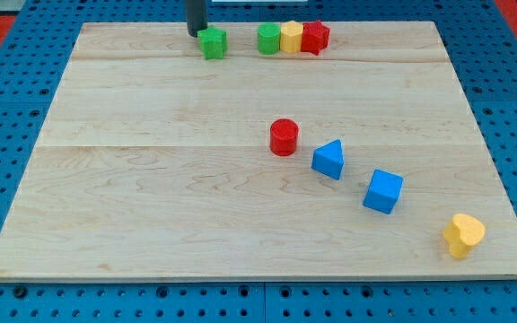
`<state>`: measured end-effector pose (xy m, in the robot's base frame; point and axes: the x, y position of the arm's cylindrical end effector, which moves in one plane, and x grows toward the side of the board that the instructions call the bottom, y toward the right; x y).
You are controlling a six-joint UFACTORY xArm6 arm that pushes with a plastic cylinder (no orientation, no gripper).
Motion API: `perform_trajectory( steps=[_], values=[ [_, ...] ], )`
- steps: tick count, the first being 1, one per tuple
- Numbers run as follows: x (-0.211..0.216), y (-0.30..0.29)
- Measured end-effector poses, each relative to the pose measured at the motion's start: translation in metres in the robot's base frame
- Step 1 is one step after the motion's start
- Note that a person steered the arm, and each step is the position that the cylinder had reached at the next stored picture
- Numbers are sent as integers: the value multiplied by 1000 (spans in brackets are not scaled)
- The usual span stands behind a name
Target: Slide green star closer to the green circle
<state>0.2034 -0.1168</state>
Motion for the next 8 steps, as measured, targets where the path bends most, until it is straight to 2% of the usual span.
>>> perform_trajectory(
  steps=[1, 2, 7, 8],
  values=[
    [21, -28],
    [46, -25],
    [35, 73],
    [52, 51]
  ],
)
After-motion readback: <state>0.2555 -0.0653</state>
